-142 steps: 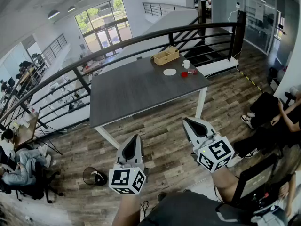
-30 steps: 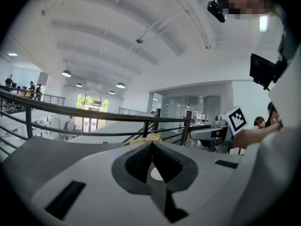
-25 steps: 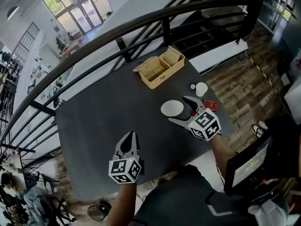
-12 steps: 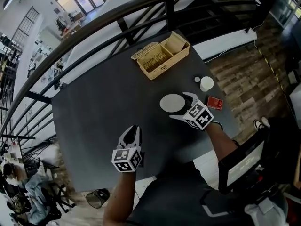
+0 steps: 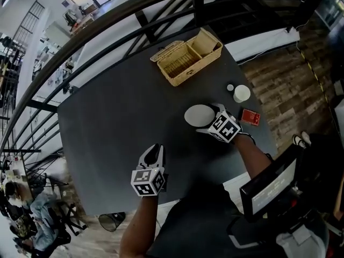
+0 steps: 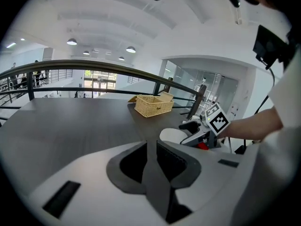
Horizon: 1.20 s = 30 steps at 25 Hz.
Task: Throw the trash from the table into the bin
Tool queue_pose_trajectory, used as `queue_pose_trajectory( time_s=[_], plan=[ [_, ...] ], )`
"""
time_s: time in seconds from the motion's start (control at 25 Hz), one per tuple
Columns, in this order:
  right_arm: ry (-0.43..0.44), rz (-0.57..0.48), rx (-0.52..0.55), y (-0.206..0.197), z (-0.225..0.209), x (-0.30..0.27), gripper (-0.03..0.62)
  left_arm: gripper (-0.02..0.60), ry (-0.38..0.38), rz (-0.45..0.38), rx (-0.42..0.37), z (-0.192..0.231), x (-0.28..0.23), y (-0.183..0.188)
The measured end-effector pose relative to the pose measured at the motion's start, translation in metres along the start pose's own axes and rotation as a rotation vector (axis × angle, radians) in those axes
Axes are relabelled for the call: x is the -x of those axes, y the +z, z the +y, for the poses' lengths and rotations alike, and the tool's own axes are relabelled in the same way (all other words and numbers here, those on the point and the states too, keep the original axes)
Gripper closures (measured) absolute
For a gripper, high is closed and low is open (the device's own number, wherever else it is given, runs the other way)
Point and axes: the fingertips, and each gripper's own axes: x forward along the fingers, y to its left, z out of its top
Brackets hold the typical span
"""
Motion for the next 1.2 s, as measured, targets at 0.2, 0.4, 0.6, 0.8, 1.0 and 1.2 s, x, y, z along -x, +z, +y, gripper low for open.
queue_pose_trajectory(
  time_s=[0.2, 0.4, 0.6, 0.8, 1.0, 1.2],
  plan=[
    [0.005, 0.033, 0.049, 0.002, -0.004, -0.012, 0.083, 0.571, -0.012, -0.014, -0.003, -0.004, 0.002, 0.004],
    [-0.016, 0.103, 0.087, -0.006, -0.002, -0.018, 0.085, 0.571, -0.004, 0.007, 0.017, -0.002, 0.006, -0.004],
    [-0.009, 0.147, 0.096, -0.01, -0.003, -0.023, 0.085, 0.571, 0.006, 0.007, 0.012, -0.001, 0.01, -0.006],
    [0.004, 0.18, 0.08, -0.013, -0.01, -0.024, 0.087, 0.571, -0.007, 0.002, 0.012, -0.007, 0.013, -0.009],
    [-0.01, 0.177, 0.081, -0.014, -0.013, -0.018, 0.121, 0.571, -0.003, -0.013, -0.009, -0.011, 0.024, -0.007],
    [0.002, 0.143, 0.118, 0.002, -0.002, -0.008, 0.123, 0.571, 0.04, -0.059, 0.005, -0.002, 0.045, 0.001]
  ],
)
